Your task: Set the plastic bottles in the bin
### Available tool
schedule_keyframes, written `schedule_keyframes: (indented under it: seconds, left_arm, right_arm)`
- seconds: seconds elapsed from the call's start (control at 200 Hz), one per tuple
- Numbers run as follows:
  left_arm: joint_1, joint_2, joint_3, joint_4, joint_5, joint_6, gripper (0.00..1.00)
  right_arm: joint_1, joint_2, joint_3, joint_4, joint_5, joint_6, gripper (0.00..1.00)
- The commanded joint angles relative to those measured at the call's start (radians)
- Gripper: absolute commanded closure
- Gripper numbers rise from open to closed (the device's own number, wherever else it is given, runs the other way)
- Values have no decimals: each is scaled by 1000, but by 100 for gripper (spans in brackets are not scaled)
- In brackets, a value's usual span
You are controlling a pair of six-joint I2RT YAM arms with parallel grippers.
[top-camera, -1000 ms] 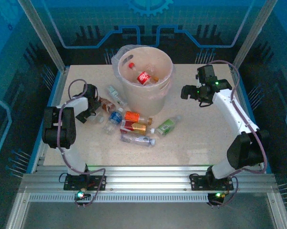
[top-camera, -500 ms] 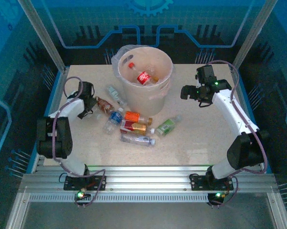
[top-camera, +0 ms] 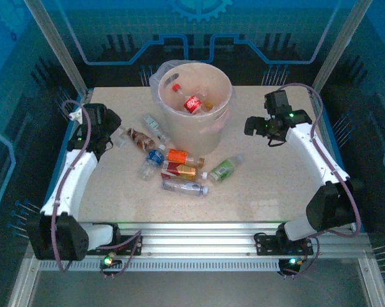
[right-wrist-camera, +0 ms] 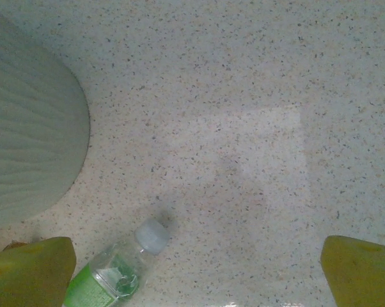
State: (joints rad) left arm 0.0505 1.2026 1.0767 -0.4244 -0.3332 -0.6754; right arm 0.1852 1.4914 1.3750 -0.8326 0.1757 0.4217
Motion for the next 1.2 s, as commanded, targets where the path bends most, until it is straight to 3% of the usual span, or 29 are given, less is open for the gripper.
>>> schedule_keyframes:
  seconds: [0.0, 0.36, 0.915, 1.196]
  left_arm:
    - [8, -72, 45, 2, 93, 49, 28]
    - [-113, -101, 188, 42, 151, 107, 30]
    - [-356, 100, 436, 125, 207, 200, 31]
    - [-447, 222, 551, 90, 233, 262, 32]
  right_arm:
    - [12, -19, -17, 23, 9, 24, 0]
    - [13, -11, -31, 12, 22, 34, 0]
    - [11, -17, -37, -3, 49, 52, 0]
    - [10, -39, -61, -5, 73, 65, 0]
